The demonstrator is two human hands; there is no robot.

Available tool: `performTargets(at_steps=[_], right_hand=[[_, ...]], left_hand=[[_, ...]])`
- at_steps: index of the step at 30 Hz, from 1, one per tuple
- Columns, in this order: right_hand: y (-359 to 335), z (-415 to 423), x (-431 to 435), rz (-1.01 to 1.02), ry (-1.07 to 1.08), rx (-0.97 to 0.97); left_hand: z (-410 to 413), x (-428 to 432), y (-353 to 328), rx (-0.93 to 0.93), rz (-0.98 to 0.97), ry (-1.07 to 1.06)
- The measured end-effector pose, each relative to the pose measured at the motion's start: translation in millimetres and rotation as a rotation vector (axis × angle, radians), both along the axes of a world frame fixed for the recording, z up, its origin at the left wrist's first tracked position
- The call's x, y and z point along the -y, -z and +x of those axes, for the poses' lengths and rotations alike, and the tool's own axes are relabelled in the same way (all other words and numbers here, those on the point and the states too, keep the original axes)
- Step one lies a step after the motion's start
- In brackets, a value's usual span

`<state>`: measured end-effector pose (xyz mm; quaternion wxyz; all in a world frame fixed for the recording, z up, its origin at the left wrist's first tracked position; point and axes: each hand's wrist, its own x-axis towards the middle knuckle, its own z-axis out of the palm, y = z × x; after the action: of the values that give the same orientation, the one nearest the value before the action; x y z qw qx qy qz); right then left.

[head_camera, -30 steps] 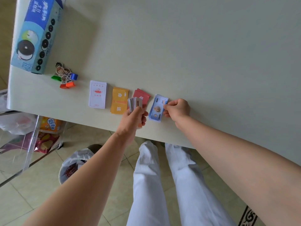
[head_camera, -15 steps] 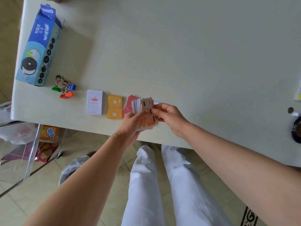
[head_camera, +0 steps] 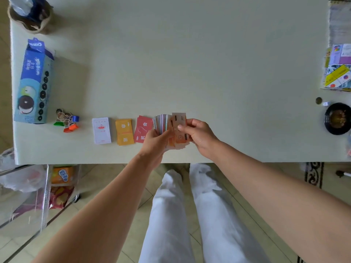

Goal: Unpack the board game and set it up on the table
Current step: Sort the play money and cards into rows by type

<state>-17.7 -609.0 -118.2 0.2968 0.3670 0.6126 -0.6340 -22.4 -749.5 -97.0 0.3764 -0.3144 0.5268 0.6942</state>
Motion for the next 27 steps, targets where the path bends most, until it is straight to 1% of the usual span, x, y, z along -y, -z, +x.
performTargets(at_steps=[3, 8, 12, 16, 19, 23, 27], right_hand=[[-5, 9, -7, -0.012, 0.044, 0.020], [-10, 19, -25, 0.026, 0.048, 0.045], [-12, 23, -41, 0.036, 0.072, 0.044], [-13, 26, -55, 0.013, 0.073, 0.042], [-15, 30, -66, -0.026, 0.067, 0.053], [-17, 31, -77, -0.043, 0.095, 0.051], [-21, 31, -85, -0.102, 0.124, 0.043]], left_hand=[[2, -6, -4, 0.009, -0.026, 0.032], [3, -20, -14, -0.009, -0.067, 0.059], [4, -34, -18, 0.006, -0.033, 0.028], [4, -46, -21, -0.015, -0.043, 0.061], [4, -54, -24, 0.011, -0.063, 0.061], [7, -64, -25, 0.034, -0.026, 0.044], [9, -71, -25, -0.013, -0.060, 0.068]])
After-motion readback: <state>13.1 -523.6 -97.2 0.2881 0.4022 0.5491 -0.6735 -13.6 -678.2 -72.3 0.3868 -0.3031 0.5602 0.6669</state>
